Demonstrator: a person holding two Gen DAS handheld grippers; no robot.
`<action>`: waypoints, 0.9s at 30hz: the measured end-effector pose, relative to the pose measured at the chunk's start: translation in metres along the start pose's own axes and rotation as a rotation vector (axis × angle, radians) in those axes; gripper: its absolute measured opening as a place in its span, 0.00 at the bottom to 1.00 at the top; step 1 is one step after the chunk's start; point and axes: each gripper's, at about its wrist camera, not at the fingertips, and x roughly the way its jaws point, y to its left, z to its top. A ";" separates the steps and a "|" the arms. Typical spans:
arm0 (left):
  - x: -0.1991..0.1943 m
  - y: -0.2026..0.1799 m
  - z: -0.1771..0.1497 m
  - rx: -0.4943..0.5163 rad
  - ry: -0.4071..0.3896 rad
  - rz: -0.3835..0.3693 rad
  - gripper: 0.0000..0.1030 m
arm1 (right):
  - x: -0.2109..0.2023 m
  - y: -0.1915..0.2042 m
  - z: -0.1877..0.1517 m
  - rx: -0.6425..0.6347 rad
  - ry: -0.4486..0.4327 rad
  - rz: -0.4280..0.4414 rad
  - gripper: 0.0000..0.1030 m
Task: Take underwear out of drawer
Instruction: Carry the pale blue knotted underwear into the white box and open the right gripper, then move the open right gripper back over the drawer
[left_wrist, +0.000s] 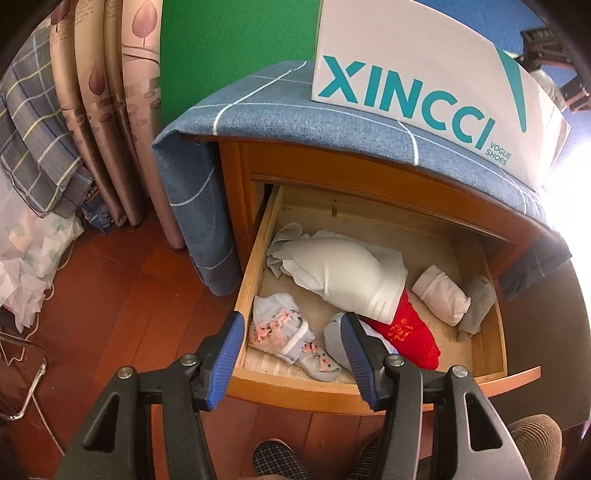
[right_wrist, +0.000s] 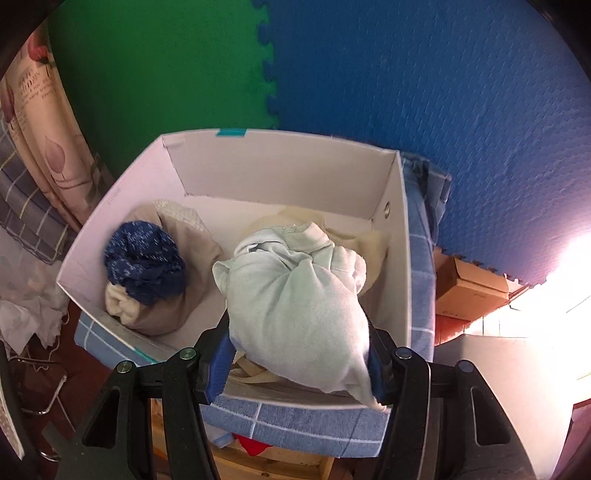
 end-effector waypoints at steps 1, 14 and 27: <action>0.001 0.000 0.000 -0.003 0.003 -0.005 0.54 | 0.003 0.001 -0.001 -0.002 0.007 0.002 0.55; 0.004 0.003 0.000 -0.031 0.013 -0.022 0.54 | -0.004 -0.002 -0.002 -0.001 -0.019 0.009 0.71; 0.002 0.003 -0.001 -0.031 0.011 -0.018 0.54 | -0.071 0.009 -0.046 -0.127 -0.075 0.108 0.73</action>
